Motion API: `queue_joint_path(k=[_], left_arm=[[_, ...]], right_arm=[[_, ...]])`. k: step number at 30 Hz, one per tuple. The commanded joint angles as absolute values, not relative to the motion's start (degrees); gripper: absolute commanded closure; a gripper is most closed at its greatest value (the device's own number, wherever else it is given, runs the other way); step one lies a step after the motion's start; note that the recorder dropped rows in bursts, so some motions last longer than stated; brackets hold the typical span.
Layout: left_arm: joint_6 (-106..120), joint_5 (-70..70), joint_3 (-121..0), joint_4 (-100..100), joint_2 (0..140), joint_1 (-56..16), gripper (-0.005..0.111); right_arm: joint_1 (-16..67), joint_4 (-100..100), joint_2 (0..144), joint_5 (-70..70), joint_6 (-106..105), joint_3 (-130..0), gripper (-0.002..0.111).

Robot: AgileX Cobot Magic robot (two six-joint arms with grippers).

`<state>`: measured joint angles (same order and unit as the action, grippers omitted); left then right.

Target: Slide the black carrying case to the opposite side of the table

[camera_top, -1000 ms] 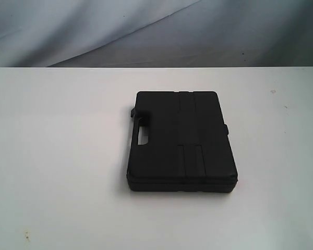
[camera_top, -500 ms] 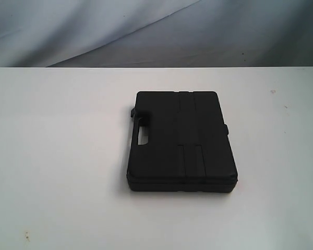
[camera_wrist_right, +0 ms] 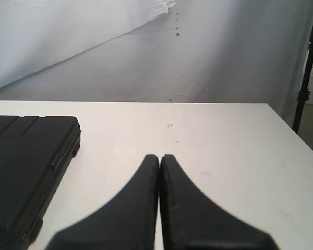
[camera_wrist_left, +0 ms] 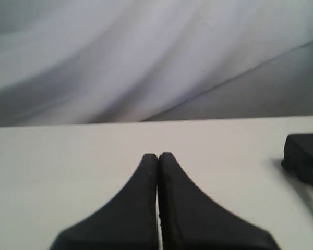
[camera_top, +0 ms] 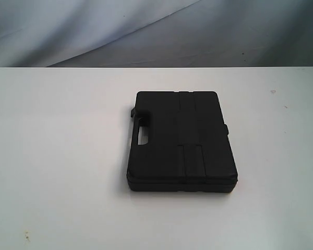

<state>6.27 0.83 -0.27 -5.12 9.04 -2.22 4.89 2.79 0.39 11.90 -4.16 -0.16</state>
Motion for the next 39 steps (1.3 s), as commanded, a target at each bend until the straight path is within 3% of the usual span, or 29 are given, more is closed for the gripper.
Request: queue_joint_path(k=[1, 6, 10, 13, 18, 22, 26, 33, 39], left_arm=[[0.0, -10.46, 0.0, -5.7, 8.65, -2.1, 0.107], [-5.64, -30.34, 0.0, -1.83, 8.65, -2.1, 0.107], [-5.81, -26.13, -4.76, 6.3, 8.65, -2.1, 0.107], [-11.28, -11.25, -17.97, 19.34, 8.76, -2.1, 0.107], [-13.2, 16.07, -35.53, 19.98, 13.33, -2.21, 0.107], [3.77, 38.75, -49.82, 3.45, 25.31, -2.21, 0.107], [4.4, 54.93, -60.86, -4.84, 39.24, -2.21, 0.107], [-4.48, 65.7, -66.04, -5.85, 55.42, -2.21, 0.107], [-4.48, 66.81, -66.18, -10.7, 66.61, -2.31, 0.107]], right_arm=[[4.57, 3.29, 0.0, 12.14, -4.25, 0.0, 0.108], [4.57, 3.29, 0.0, 12.14, -4.25, 0.0, 0.108], [4.57, 3.29, 0.0, 12.14, -4.25, 0.0, 0.108], [4.57, 3.29, 0.0, 12.14, -4.25, 0.0, 0.108], [4.57, 3.29, 0.0, 12.14, -4.25, 0.0, 0.108], [4.57, 3.05, 0.0, 12.13, -4.25, 0.0, 0.108], [4.57, 3.05, 0.0, 12.13, -4.25, 0.0, 0.108], [4.57, 3.05, 0.0, 12.13, -4.25, 0.0, 0.108], [4.57, 3.05, 0.0, 12.13, -4.25, 0.0, 0.108]])
